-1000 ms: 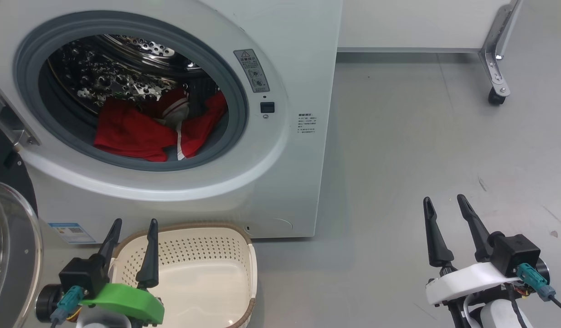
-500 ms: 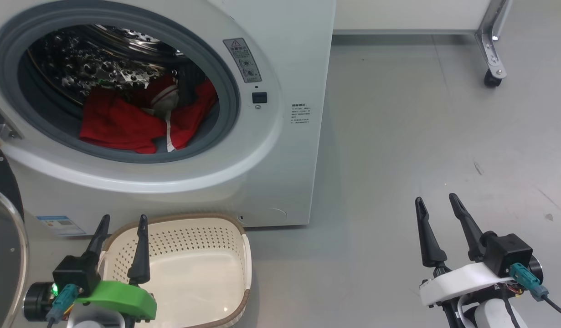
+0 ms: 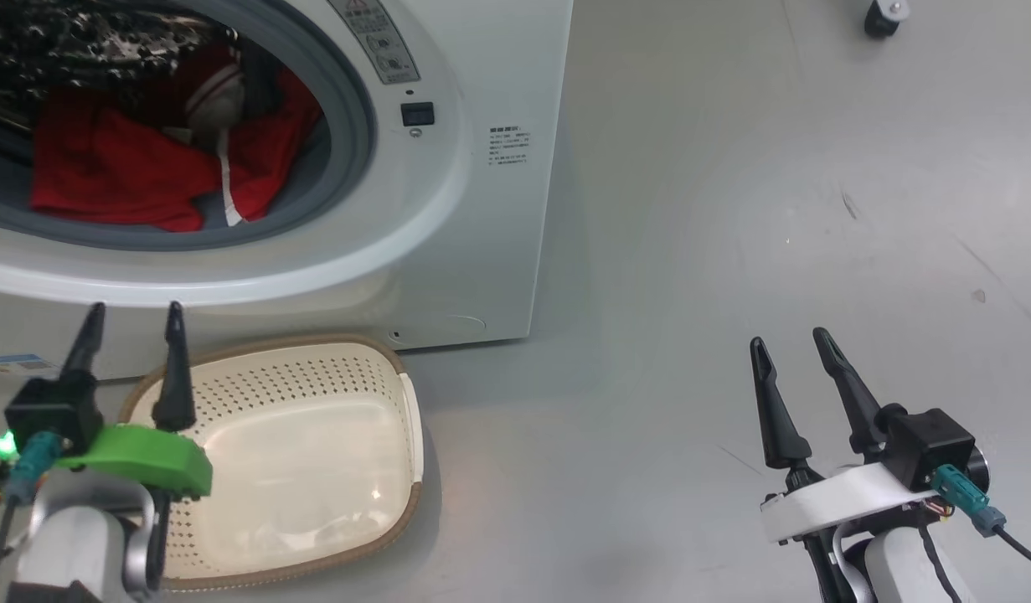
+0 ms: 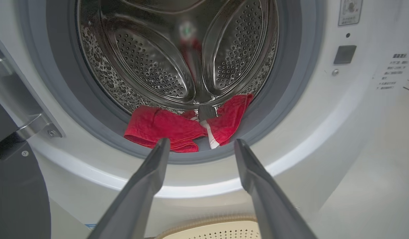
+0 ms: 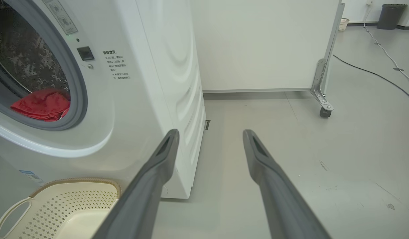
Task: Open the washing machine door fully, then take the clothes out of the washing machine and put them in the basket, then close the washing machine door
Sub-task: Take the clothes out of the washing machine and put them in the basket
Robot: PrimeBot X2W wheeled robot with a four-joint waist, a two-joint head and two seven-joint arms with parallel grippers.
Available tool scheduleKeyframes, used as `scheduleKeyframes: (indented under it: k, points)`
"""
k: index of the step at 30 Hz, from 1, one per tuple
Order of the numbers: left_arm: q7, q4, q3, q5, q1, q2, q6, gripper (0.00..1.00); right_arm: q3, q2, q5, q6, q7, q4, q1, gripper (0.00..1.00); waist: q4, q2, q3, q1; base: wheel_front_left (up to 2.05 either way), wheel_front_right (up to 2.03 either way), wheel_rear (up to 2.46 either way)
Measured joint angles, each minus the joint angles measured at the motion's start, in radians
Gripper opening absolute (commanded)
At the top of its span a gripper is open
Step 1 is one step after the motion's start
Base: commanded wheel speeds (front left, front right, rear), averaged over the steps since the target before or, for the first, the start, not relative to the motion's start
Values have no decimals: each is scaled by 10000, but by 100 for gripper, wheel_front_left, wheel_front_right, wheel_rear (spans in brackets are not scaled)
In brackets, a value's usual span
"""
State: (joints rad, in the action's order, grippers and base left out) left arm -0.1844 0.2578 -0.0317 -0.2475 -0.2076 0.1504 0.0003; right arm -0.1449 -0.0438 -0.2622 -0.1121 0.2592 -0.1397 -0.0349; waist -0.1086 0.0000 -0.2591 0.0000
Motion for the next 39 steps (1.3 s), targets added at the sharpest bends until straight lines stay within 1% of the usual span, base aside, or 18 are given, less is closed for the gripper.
scheduleKeyframes:
  k: [6,14,20,23,24,29,36,39]
  points:
    - [874,23,401,318,-1148,648,472,100,-245,-2,-125,-2,-2,188,-445,100,-417,0,-794,0,0,0,0]
    - [2125,349,591,660,-2924,1519,573,100,-621,-2,-633,0,-2,359,-1097,100,-1059,0,-1844,0,0,0,0]
    - [2961,968,612,1108,-3884,2094,650,100,-853,-2,-963,13,-2,364,-1409,100,-1625,0,-2451,0,0,0,0]
    - [3358,1287,625,1198,-4308,2297,683,100,-917,-2,-1074,23,0,364,-1522,100,-1886,0,-2705,0,0,0,0]
    - [3486,1402,623,1252,-4449,2366,717,100,-926,-2,-1078,105,0,366,-1557,100,-1966,0,-2787,0,0,0,0]
    - [4172,2082,782,1463,-5090,2665,842,100,-1016,0,-1162,194,0,370,-1714,100,-2294,0,-3147,0,0,0,0]
    - [4857,2819,871,1860,-5737,3053,951,100,-1164,2,-1248,284,0,372,-1847,100,-2583,0,-3504,0,0,0,0]
    - [5028,3166,899,1893,-5885,3101,1003,100,-1168,12,-1248,347,0,370,-1880,100,-2657,0,-3584,0,0,0,0]
